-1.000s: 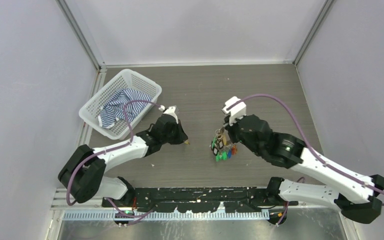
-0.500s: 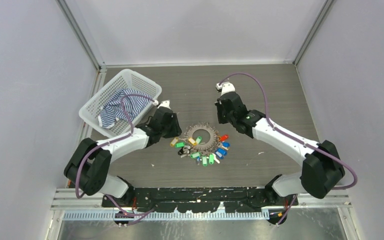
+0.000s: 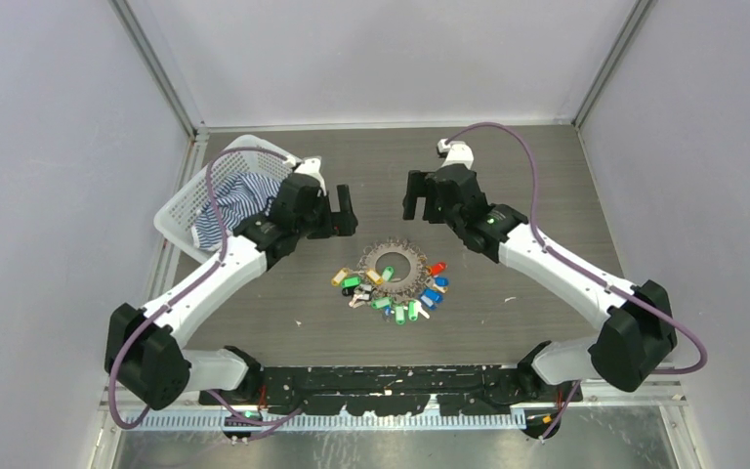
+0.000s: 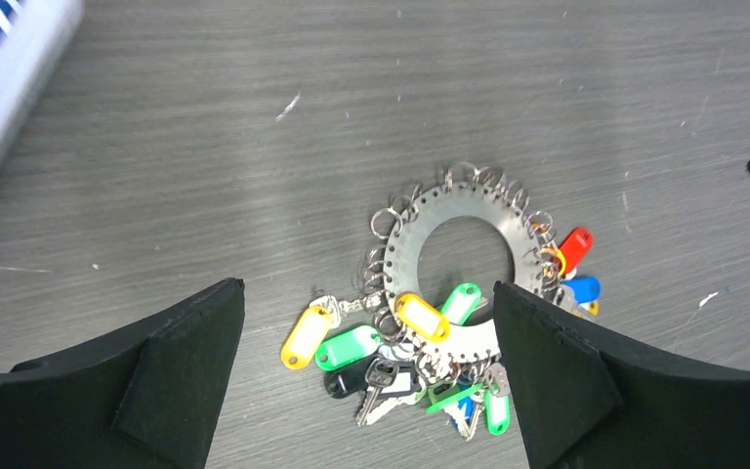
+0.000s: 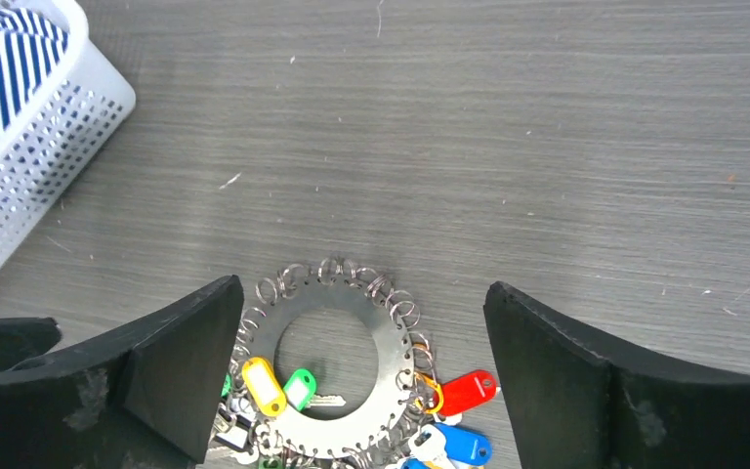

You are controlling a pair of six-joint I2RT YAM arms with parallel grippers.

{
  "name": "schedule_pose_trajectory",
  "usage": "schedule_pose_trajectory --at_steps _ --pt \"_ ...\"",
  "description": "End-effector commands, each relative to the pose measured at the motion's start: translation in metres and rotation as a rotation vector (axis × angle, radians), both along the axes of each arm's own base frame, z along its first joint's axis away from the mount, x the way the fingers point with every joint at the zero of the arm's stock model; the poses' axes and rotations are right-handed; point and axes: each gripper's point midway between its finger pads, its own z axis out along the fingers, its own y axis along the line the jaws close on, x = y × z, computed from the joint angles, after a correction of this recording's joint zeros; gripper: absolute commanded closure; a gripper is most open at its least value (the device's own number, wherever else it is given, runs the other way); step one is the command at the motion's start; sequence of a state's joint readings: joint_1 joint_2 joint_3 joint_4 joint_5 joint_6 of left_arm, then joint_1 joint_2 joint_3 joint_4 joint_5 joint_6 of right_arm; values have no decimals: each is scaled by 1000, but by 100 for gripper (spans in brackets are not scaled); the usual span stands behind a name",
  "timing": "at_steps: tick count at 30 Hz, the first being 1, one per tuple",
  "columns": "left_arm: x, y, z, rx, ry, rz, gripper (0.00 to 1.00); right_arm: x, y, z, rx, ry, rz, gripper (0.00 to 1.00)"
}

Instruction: Remove the keys from the keyring

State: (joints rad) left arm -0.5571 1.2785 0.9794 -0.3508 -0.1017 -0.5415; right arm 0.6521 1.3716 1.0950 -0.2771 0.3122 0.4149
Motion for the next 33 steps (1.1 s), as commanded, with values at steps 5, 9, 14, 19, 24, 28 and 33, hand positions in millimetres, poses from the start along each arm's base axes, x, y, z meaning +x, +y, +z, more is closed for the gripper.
schedule_pose_trajectory --at_steps 5,9,14,19,24,28,33 --pt "-9 23 58 82 -45 16 0 -2 -17 70 184 -96 -164 0" --pt "-12 26 70 74 -77 12 0 -12 -21 86 243 -140 -147 0" --pt "-14 25 77 50 -99 11 0 -19 -39 100 259 -201 -196 0" --pt "-15 26 82 42 -112 15 0 -22 -39 98 232 -198 -173 0" --pt "-16 29 84 44 -129 20 0 -22 -33 92 243 -176 -151 0" --pt "-16 30 82 51 -126 22 0 -22 -32 92 245 -175 -148 0" --pt "-16 31 82 52 -132 22 0 -22 -33 92 233 -176 -152 0"
